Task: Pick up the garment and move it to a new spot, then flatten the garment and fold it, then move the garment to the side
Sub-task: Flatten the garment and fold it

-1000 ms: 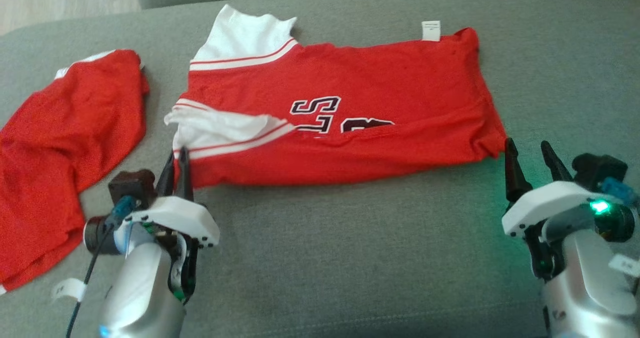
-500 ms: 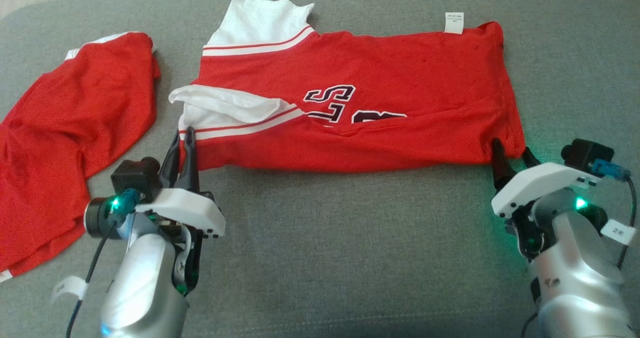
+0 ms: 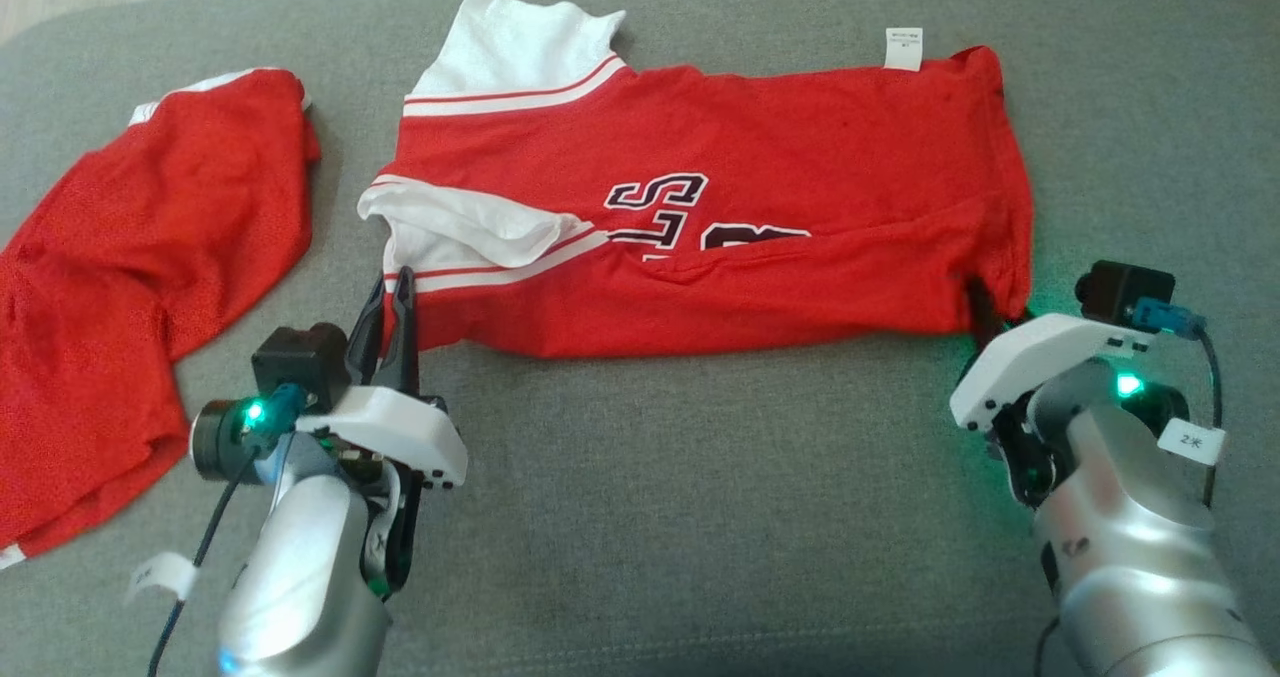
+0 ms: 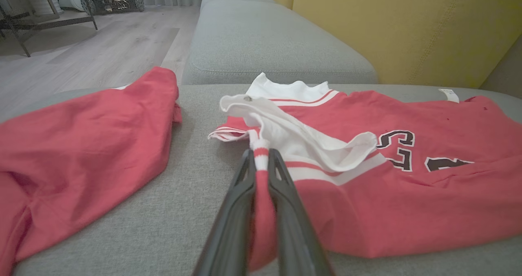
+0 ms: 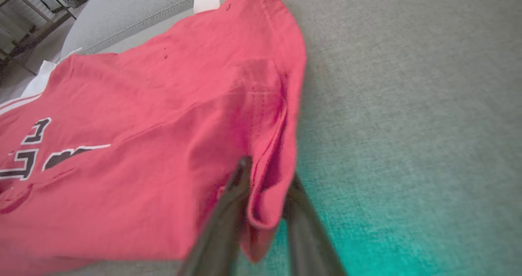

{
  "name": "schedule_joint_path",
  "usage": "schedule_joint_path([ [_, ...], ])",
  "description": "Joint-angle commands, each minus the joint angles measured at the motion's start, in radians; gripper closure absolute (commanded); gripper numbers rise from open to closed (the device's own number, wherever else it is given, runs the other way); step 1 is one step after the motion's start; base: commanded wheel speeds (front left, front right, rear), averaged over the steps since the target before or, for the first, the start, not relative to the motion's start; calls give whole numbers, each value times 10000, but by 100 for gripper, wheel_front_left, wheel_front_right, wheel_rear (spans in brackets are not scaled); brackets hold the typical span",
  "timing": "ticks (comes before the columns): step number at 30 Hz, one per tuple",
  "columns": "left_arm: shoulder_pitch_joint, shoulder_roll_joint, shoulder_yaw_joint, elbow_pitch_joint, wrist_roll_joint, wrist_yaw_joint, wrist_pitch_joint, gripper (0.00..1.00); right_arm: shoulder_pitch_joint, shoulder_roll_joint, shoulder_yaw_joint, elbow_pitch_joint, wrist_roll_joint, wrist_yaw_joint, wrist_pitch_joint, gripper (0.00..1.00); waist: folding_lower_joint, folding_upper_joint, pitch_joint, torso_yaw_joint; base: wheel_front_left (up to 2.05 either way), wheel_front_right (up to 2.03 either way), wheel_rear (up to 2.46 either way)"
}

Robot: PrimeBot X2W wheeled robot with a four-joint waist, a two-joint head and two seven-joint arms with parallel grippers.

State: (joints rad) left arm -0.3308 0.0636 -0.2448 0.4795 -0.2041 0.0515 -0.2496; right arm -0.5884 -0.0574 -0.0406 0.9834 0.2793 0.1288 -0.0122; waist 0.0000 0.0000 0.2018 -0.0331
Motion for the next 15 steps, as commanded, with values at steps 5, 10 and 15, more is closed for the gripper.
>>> schedule_joint_path([
  [5, 23, 119, 420, -162, -79, -48, -121, 100, -312, -168, 126, -2, -486, 19, -194, 100, 0, 0, -244, -29, 0, 0, 0],
  [10, 268, 162, 513, 14, -172, -103, -122, 100, -32, -442, 26, -33, -436, 19, -33, 100, 0, 0, -594, -56, 0, 0, 0],
  [15, 686, 200, 466, 265, -299, -251, -95, 100, 561, -864, 26, -393, 51, 19, 547, 100, 0, 0, -1118, -53, 0, 0, 0],
])
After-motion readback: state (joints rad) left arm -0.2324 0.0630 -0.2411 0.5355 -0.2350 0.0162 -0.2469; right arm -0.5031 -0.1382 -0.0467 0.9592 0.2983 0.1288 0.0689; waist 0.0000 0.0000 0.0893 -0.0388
